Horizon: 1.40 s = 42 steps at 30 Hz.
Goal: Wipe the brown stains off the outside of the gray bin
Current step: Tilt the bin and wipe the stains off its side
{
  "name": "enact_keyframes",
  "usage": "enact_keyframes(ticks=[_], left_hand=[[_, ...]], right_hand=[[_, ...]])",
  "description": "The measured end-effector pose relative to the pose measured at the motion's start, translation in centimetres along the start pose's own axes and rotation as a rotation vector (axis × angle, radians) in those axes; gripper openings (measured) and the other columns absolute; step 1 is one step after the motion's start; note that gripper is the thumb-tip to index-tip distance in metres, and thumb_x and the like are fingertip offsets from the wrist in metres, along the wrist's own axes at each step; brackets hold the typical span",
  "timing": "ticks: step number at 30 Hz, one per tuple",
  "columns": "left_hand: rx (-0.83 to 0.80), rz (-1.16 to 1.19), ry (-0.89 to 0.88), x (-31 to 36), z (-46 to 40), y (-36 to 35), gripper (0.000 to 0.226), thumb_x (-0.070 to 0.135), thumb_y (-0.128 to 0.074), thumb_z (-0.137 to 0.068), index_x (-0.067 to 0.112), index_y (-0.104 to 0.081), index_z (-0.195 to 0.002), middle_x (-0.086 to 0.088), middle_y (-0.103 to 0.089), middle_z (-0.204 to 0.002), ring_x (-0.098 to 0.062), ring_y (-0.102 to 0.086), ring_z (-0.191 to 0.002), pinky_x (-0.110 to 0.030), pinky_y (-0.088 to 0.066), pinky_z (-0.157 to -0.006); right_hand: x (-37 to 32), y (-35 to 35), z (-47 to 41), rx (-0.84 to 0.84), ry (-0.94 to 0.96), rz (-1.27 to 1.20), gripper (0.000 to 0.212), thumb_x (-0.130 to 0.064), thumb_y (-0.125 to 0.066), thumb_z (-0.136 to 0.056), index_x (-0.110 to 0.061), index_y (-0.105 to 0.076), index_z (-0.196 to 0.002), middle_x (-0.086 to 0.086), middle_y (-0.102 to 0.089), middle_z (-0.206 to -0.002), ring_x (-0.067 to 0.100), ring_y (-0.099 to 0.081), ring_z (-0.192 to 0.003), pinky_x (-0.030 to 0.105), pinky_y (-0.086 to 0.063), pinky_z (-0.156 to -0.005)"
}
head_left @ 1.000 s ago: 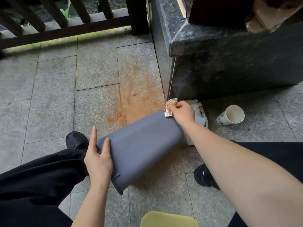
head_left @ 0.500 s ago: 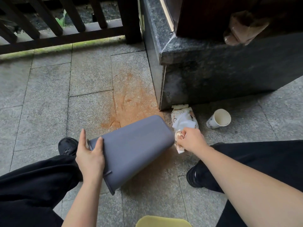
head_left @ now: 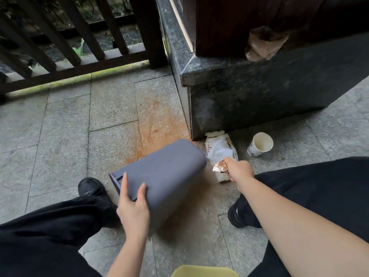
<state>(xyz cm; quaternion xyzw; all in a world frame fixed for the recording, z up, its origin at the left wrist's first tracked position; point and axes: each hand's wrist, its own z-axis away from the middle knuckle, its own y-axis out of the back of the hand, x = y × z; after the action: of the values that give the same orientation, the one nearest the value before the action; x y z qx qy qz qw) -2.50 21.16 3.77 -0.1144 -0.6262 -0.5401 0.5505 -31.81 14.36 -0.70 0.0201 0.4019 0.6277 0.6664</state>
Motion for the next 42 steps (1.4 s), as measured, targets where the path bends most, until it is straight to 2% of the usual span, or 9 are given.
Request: enact_keyframes(ticks=[6, 13, 16, 22, 28, 31, 34, 37, 42], left_hand=[[0.067, 0.076, 0.132, -0.4, -6.1, 2.9, 0.063, 0.033, -0.078, -0.081, 0.027, -0.056, -0.139, 0.001, -0.061, -0.136, -0.011, -0.057, -0.117, -0.024, -0.04, -0.096], [-0.039, 0.362, 0.358, -1.1, -7.7, 4.3, 0.063, 0.016, -0.084, -0.078, 0.017, -0.059, -0.137, -0.011, -0.064, -0.125, -0.014, -0.066, -0.096, -0.03, -0.051, -0.088], [-0.015, 0.331, 0.321, -0.9, -7.3, 4.7, 0.06, 0.022, -0.085, -0.077, 0.018, -0.062, -0.133, -0.008, -0.063, -0.125, -0.015, -0.066, -0.1, -0.03, -0.051, -0.089], [0.042, -0.075, -0.007, -0.7, -5.2, 4.4, 0.059, 0.049, -0.072, -0.084, 0.036, -0.052, -0.139, 0.003, -0.06, -0.129, -0.016, -0.054, -0.12, -0.026, -0.035, -0.096], [-0.023, -0.235, -0.113, -1.3, -9.9, 3.6, 0.052, 0.054, -0.062, -0.089, 0.043, -0.049, -0.138, 0.006, -0.064, -0.129, -0.012, -0.055, -0.119, -0.022, -0.036, -0.098], [-0.038, -0.285, -0.114, -2.5, -12.6, 2.5, 0.047, 0.053, -0.056, -0.091, 0.032, -0.058, -0.134, 0.002, -0.069, -0.123, -0.014, -0.06, -0.113, -0.028, -0.042, -0.095], [-0.057, -0.253, -0.052, -3.2, -14.2, 1.9, 0.042, 0.053, -0.057, -0.089, 0.027, -0.068, -0.12, 0.004, -0.073, -0.111, -0.011, -0.063, -0.105, -0.028, -0.046, -0.092], [-0.152, -0.014, 0.09, -3.8, -15.0, 1.9, 0.042, 0.049, -0.072, -0.082, 0.03, -0.07, -0.119, 0.01, -0.071, -0.115, 0.001, -0.065, -0.105, -0.02, -0.045, -0.093], [-0.241, 0.096, 0.062, -3.5, -14.2, 1.5, 0.07, 0.025, -0.075, -0.085, 0.042, -0.044, -0.146, 0.019, -0.052, -0.141, 0.01, -0.049, -0.124, -0.02, -0.04, -0.105]], right_hand=[[-0.3, 1.2, 0.9, -0.008, 0.026, -0.097, 0.043, -0.043, -0.057, -0.082, -0.009, -0.064, -0.107, 0.01, -0.067, -0.094, 0.027, -0.066, -0.086, 0.038, -0.057, -0.068], [0.0, 0.3, 1.6, -0.069, 0.106, -0.002, 0.036, -0.039, -0.053, -0.089, -0.01, -0.064, -0.106, 0.011, -0.066, -0.094, 0.026, -0.063, -0.081, 0.032, -0.052, -0.058], [0.2, -1.3, 1.2, -0.165, 0.08, -0.002, 0.034, -0.04, -0.055, -0.09, -0.01, -0.069, -0.097, 0.012, -0.068, -0.092, 0.028, -0.063, -0.084, 0.042, -0.059, -0.08], [-2.2, -4.1, -0.5, -0.258, 0.018, -0.102, 0.023, -0.035, -0.058, -0.09, -0.016, -0.067, -0.082, 0.003, -0.062, -0.076, 0.016, -0.055, -0.063, 0.029, -0.049, -0.061], [-7.1, -7.7, -1.1, -0.314, 0.149, -0.022, 0.019, -0.028, -0.055, -0.086, -0.018, -0.066, -0.074, 0.001, -0.063, -0.077, 0.023, -0.059, -0.075, 0.033, -0.052, -0.069], [-7.7, -9.0, -1.5, -0.303, 0.277, 0.096, 0.028, -0.031, -0.053, -0.09, -0.022, -0.058, -0.064, -0.007, -0.057, -0.066, 0.016, -0.053, -0.069, 0.027, -0.04, -0.056], [-7.1, -9.6, -2.0, -0.259, 0.36, 0.07, 0.016, -0.034, -0.055, -0.092, -0.028, -0.062, -0.079, -0.018, -0.054, -0.073, 0.001, -0.049, -0.068, 0.018, -0.036, -0.059], [-6.5, -9.5, -2.8, -0.176, 0.336, -0.025, 0.021, -0.037, -0.058, -0.092, -0.023, -0.067, -0.103, -0.015, -0.057, -0.082, 0.01, -0.054, -0.081, 0.024, -0.04, -0.071], [-5.6, -8.5, -4.2, -0.159, 0.236, -0.122, 0.016, -0.038, -0.05, -0.096, -0.025, -0.059, -0.091, -0.004, -0.062, -0.089, 0.022, -0.06, -0.088, 0.033, -0.051, -0.069]])
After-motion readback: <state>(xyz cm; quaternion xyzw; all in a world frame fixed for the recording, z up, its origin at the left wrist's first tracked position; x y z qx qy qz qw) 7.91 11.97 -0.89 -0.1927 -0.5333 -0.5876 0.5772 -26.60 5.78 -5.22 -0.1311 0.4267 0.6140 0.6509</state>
